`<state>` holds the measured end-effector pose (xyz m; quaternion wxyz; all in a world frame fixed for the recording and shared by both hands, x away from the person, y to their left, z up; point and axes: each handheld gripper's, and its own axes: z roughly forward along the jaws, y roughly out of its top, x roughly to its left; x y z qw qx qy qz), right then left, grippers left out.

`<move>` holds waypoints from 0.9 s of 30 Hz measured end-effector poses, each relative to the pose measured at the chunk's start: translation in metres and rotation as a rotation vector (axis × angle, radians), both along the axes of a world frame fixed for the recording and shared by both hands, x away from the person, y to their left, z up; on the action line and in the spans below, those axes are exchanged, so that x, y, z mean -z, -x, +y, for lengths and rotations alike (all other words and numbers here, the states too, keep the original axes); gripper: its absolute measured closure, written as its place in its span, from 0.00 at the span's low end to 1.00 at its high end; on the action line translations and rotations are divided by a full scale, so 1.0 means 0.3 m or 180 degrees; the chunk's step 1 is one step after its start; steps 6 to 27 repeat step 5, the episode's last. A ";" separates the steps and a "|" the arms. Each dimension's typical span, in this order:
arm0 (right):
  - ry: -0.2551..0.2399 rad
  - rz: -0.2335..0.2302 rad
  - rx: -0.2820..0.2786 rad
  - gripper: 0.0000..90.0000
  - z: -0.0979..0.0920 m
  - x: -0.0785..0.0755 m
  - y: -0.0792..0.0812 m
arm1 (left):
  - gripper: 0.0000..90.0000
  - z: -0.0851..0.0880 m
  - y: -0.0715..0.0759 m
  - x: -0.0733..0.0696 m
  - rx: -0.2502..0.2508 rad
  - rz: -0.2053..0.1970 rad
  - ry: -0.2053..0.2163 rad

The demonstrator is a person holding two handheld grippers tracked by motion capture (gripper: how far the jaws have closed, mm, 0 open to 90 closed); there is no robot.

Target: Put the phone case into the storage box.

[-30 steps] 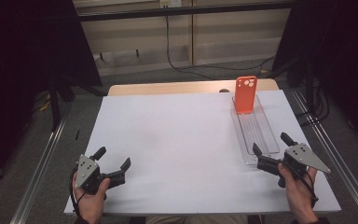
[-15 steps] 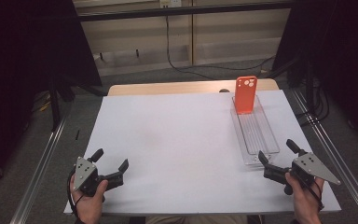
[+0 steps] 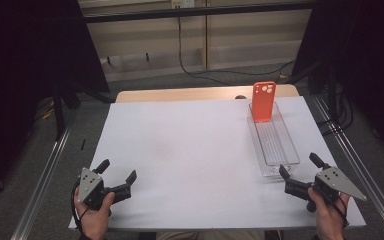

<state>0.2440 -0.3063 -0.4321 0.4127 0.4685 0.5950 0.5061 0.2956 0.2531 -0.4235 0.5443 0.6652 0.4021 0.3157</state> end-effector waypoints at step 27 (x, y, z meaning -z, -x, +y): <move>-0.0025 0.0014 -0.0043 0.00 0.004 0.001 -0.005 | 0.03 0.009 -0.007 0.000 -0.0032 0.0028 0.0016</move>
